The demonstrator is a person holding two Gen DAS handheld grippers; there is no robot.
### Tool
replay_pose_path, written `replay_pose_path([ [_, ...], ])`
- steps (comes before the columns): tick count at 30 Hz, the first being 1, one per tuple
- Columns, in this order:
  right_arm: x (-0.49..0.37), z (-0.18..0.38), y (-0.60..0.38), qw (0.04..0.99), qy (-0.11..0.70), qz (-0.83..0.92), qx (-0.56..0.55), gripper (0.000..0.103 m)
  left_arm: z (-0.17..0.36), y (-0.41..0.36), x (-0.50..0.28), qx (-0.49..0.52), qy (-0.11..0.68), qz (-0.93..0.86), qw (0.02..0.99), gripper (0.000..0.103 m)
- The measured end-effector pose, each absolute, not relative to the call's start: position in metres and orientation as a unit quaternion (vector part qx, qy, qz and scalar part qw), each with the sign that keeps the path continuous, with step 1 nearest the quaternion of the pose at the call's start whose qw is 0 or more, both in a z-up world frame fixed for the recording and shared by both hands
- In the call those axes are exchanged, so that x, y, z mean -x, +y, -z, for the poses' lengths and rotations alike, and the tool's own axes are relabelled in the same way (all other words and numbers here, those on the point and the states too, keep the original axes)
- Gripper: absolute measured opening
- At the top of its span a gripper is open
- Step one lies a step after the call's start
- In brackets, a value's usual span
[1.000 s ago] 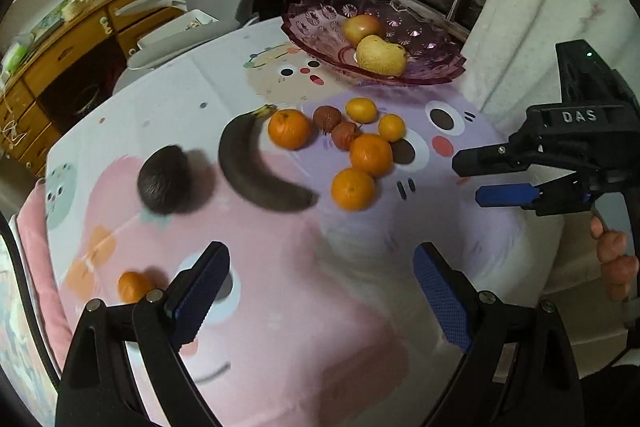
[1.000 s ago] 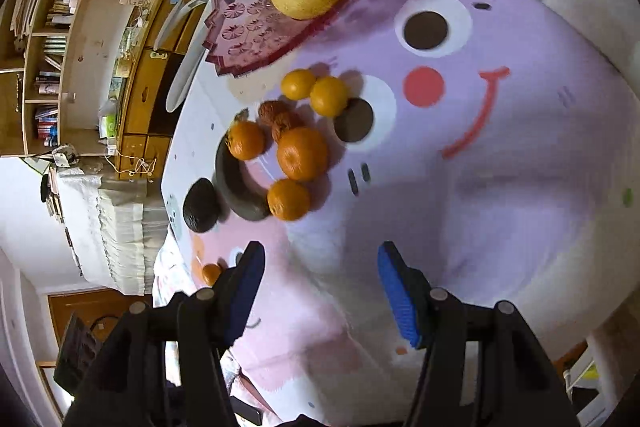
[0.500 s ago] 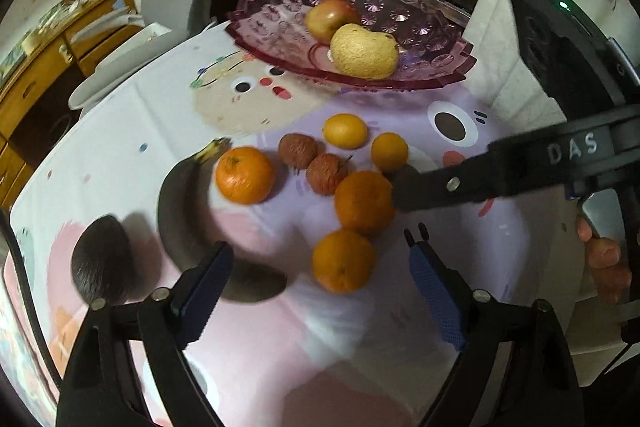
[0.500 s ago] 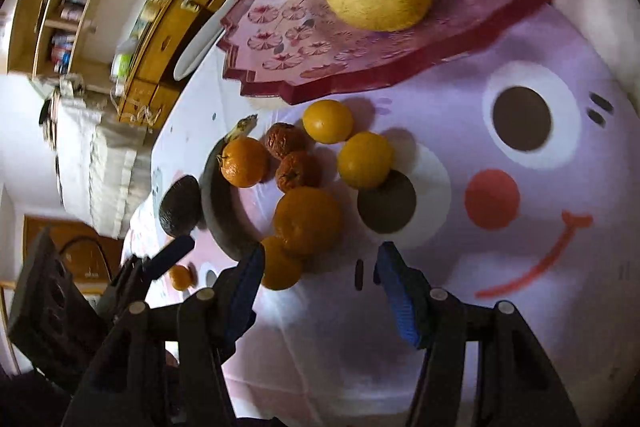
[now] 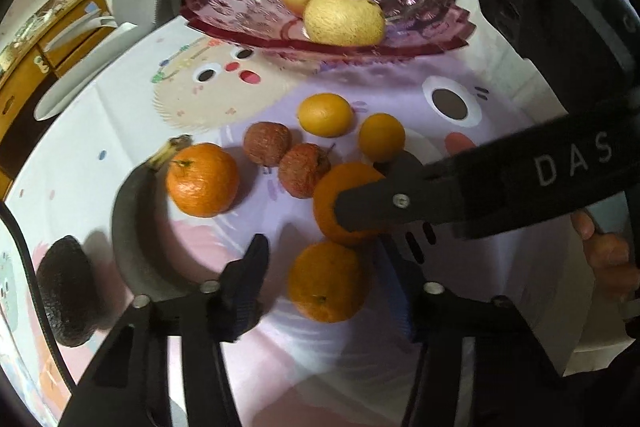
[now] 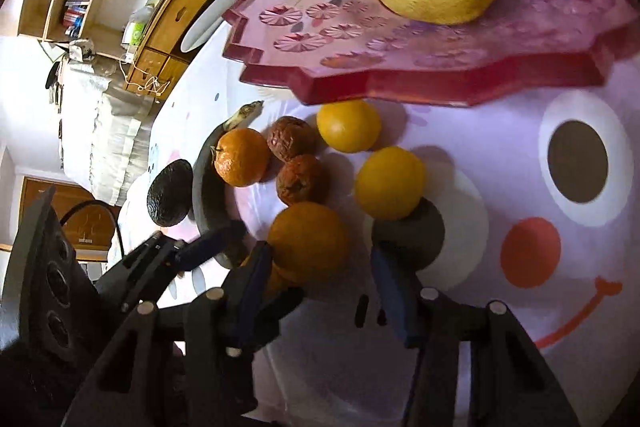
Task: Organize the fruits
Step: 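Grasp an orange with the left tool while the right tool grasps another orange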
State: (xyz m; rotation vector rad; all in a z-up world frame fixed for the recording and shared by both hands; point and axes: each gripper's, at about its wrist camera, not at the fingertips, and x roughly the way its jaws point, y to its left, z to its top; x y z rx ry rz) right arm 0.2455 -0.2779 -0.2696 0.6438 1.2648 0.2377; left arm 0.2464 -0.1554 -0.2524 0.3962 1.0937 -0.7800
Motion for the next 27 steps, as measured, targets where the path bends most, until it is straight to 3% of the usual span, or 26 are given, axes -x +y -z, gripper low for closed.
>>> replay_pose_path([
  [2, -0.247, 0.270, -0.276, 0.753, 0.578, -0.110, -0.293, 0.049, 0.253, -0.156, -0.244, -0.184, 0.503, 0.365, 0.762, 0.042],
  [9, -0.252, 0.268, -0.265, 0.761, 0.579, -0.108, -0.274, 0.044, 0.252, -0.155, -0.244, -0.181, 0.510, 0.360, 0.760, 0.038],
  [27, -0.243, 0.248, -0.253, 0.762, 0.585, -0.124, -0.248, 0.040, 0.205, -0.121, -0.242, -0.156, 0.522, 0.291, 0.786, 0.037],
])
